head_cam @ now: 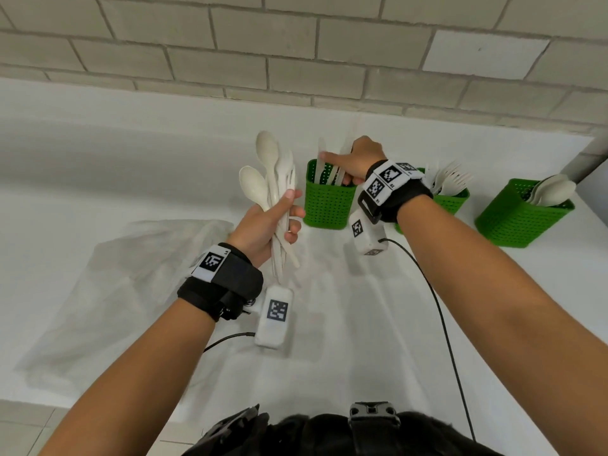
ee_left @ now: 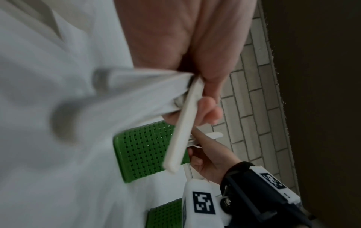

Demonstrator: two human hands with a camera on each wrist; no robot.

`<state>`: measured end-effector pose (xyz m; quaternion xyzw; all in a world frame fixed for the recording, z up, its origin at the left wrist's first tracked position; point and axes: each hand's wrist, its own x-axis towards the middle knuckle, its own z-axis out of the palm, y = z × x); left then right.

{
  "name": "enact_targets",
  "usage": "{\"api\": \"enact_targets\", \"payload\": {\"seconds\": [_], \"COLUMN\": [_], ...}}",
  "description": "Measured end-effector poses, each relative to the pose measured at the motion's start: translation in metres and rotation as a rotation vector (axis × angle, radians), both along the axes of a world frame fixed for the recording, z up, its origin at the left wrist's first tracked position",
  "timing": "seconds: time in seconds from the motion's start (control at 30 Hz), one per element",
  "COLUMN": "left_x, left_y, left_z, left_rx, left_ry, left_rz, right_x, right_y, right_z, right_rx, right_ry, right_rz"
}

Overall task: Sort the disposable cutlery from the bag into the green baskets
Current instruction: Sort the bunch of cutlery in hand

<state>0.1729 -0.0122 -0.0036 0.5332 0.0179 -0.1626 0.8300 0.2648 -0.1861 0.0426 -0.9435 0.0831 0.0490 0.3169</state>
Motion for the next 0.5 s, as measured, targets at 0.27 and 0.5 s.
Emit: {"api": "enact_targets", "payload": {"seconds": [0.27,0.5], "left_x": [-0.004,-0.007], "left_y": [-0.003,-0.013], "left_z": [0.005,0.003], "left_rx": [-0.069,-0.176], "left_ry": [-0.028,-0.001], "left_rz": [-0.117,-0.105], "right_x": [-0.009,-0.070], "right_y": [-0.006,0.018], "right_z": [0.001,0.014], "right_rx": [0.146,0.348], "right_ry": [-0.070,-0.008], "right_rz": [-0.059,0.290]}}
